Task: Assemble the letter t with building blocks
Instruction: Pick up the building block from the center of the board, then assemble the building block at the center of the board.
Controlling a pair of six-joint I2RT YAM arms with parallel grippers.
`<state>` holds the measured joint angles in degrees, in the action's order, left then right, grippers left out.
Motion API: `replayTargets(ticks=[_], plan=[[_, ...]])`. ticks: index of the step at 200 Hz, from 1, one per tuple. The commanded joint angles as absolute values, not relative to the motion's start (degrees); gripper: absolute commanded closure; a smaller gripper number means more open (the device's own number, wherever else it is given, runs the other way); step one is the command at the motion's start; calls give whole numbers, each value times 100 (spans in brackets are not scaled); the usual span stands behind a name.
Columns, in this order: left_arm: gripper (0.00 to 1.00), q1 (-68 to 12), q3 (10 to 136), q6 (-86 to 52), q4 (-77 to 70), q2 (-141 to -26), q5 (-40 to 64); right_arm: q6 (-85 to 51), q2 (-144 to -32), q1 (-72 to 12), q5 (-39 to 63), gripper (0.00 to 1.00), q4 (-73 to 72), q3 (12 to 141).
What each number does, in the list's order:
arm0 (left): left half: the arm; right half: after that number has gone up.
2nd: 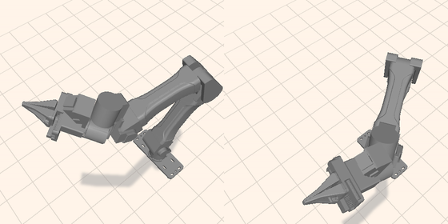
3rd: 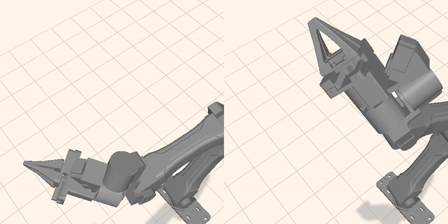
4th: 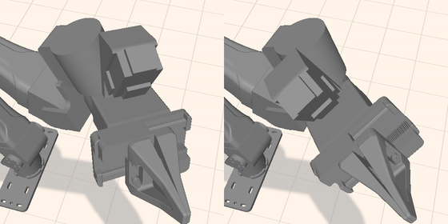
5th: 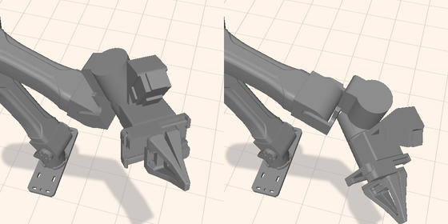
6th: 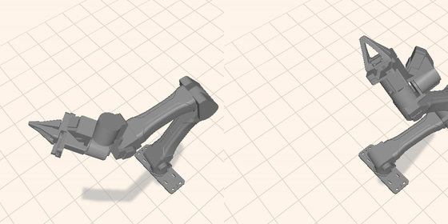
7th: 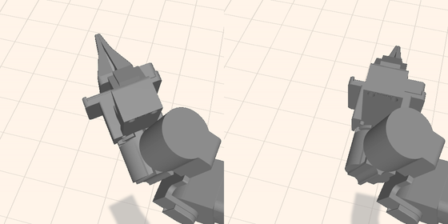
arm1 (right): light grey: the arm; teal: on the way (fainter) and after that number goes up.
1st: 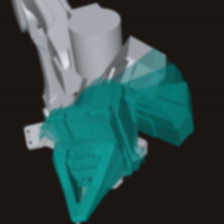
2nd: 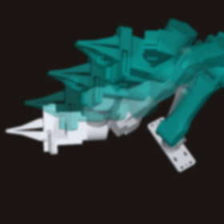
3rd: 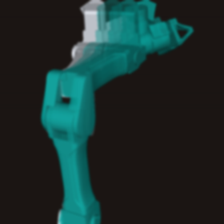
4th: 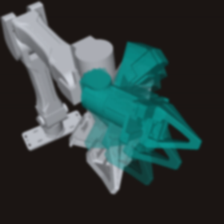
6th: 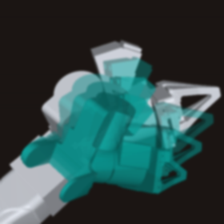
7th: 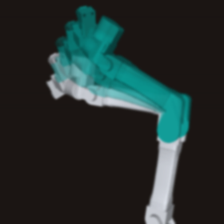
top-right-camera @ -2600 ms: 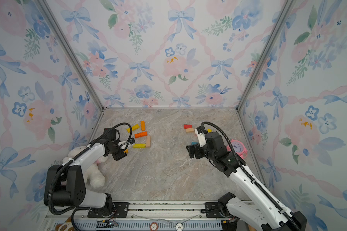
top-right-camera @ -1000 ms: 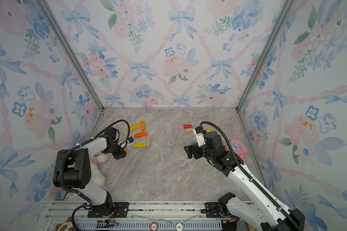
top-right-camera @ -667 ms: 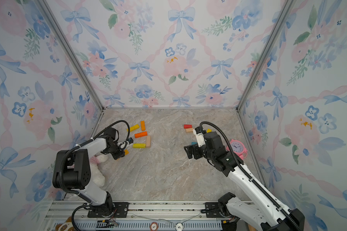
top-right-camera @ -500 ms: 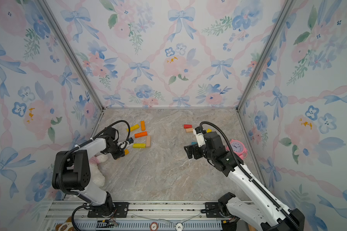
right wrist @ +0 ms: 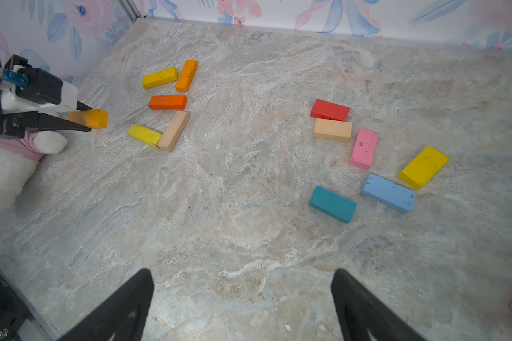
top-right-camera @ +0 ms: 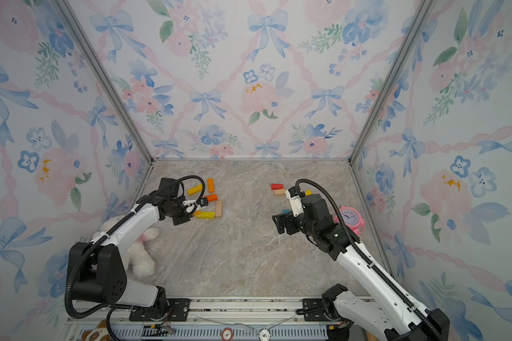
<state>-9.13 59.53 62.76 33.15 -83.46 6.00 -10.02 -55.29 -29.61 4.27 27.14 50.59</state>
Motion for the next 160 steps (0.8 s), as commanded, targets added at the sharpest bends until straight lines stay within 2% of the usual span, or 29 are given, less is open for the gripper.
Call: replayTargets(ticks=[1, 54, 113, 160], plan=[[87, -1486, 6371, 6575, 3507, -8625, 462, -965, -5480, -2894, 283, 4, 2796, 5115], [85, -2561, 7372, 6685, 3520, -9740, 714, -904, -5587, -2878, 102, 4, 2835, 5133], [85, -2874, 8601, 6082, 3516, -11240, 674, -867, -5729, -2864, 32, 4, 2896, 5176], [84, -2896, 8862, 5872, 3562, -11664, 660, -851, -5743, -2859, 7, 4, 2883, 5170]])
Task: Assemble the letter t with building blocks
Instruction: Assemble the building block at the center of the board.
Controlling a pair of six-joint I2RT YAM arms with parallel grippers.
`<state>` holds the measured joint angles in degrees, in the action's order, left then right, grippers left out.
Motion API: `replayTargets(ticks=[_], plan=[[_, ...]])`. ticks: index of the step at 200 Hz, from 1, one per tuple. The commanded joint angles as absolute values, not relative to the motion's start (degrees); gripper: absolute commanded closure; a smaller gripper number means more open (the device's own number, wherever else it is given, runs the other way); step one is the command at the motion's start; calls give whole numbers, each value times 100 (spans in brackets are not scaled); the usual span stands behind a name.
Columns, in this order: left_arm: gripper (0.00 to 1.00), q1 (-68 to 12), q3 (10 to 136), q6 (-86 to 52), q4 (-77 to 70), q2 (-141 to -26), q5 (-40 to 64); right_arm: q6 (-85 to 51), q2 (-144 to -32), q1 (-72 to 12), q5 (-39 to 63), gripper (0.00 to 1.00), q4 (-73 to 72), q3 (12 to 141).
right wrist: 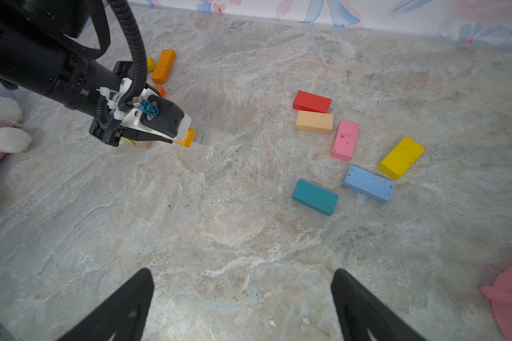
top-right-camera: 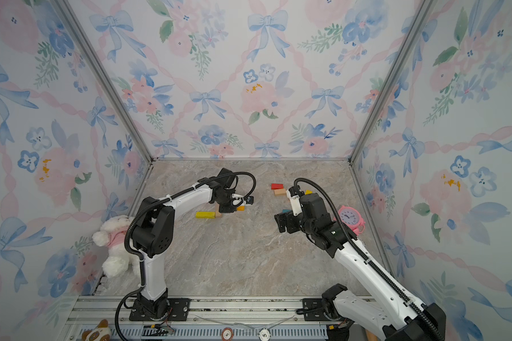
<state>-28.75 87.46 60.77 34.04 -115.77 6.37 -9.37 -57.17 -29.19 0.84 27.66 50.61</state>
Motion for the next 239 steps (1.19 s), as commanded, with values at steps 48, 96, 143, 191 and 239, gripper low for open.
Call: replayTargets(ticks=[48, 96, 143, 191, 239], plan=[[84, -2853, 8792, 5788, 3572, -11790, 666, -852, -5794, -2860, 35, 4, 2865, 5173], [83, -2812, 8675, 5714, 3586, -11804, 729, -852, -5810, -2865, 35, 4, 2852, 5169], [82, -2754, 8615, 5573, 3583, -11806, 730, -861, -5814, -2870, 52, 4, 2850, 5173], [82, -2721, 8442, 5499, 3586, -11815, 695, -860, -5840, -2864, 68, 4, 2845, 5181], [80, -2720, 8430, 5443, 3586, -11868, 690, -861, -5823, -2859, 70, 4, 2833, 5160]])
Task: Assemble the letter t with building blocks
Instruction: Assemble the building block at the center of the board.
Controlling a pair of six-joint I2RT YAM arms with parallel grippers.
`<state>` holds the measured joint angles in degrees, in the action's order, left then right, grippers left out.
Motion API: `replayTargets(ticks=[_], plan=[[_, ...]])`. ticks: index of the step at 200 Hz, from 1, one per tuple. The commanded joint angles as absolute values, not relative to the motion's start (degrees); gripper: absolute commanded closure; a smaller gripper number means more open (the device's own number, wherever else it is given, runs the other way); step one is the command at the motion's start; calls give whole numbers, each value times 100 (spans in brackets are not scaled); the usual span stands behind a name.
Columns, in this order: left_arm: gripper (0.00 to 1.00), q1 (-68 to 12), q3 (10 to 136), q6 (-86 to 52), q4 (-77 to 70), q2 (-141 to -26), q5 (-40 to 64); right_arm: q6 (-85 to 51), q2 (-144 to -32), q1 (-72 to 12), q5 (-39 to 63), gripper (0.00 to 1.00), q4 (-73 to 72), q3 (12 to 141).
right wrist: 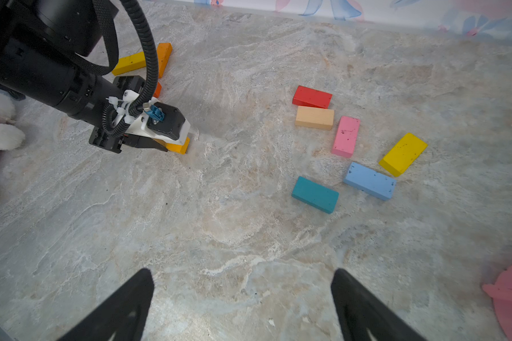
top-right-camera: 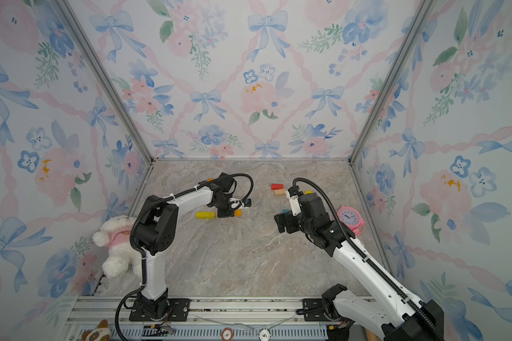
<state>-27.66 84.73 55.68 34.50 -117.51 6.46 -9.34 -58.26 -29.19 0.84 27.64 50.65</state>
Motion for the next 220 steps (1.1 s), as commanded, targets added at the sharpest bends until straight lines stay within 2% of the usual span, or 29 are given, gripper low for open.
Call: replayTargets(ticks=[1, 85, 154, 220], plan=[[80, -2723, 8429, 5442, 3586, -11871, 688, -861, -5825, -2862, 70, 4, 2836, 5164], [77, -2674, 8267, 5452, 3582, -11855, 600, -877, -5831, -2865, 79, 4, 2805, 5145], [64, -2672, 8204, 5425, 3582, -11795, 641, -879, -5856, -2857, 70, 4, 2796, 5133], [59, -2672, 8060, 5540, 3577, -11691, 524, -887, -5868, -2856, 70, 4, 2810, 5142]])
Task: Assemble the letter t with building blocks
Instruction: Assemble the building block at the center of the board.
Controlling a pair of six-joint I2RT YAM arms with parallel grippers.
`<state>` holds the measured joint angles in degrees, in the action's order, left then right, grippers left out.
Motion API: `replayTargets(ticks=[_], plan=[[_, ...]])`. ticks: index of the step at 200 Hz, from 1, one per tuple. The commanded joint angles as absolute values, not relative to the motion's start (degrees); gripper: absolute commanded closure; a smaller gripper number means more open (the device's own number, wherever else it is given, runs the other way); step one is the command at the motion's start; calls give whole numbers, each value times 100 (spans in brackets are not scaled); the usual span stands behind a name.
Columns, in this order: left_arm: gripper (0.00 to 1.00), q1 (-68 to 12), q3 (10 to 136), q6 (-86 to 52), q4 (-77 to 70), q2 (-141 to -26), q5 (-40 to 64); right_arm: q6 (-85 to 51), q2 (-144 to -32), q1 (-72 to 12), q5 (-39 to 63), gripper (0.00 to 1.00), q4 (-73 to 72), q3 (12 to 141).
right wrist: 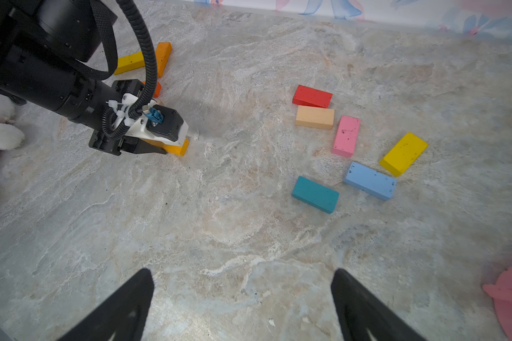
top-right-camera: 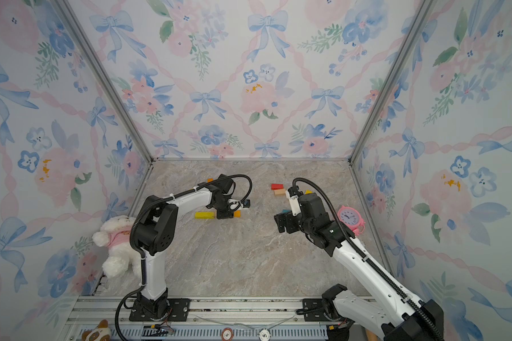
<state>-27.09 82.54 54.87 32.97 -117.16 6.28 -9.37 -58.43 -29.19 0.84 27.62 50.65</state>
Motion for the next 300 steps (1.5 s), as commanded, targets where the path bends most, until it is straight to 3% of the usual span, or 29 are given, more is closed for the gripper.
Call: replayTargets(ticks=[1, 35, 120, 158, 196, 224, 246, 300], plan=[[59, -2681, 8060, 5538, 3577, -11690, 526, -885, -5868, -2856, 70, 4, 2816, 5144], [53, -2698, 8080, 5597, 3569, -11625, 452, -877, -5853, -2856, 83, 4, 2813, 5149], [57, -2700, 8035, 5712, 3575, -11524, 405, -878, -5871, -2851, 89, 4, 2802, 5147], [54, -2699, 8037, 5722, 3571, -11421, 386, -873, -5852, -2849, 85, 4, 2809, 5143], [44, -2699, 8112, 5609, 3568, -11260, 441, -864, -5844, -2849, 79, 4, 2812, 5150], [26, -2681, 8257, 5426, 3568, -11034, 657, -861, -5826, -2841, 84, 4, 2821, 5160], [18, -2682, 8412, 5305, 3557, -10838, 831, -852, -5827, -2844, 64, 4, 2839, 5168], [16, -2481, 8554, 4796, 2901, -10109, 1085, -835, -5801, -2829, 9, 4, 2856, 5177]])
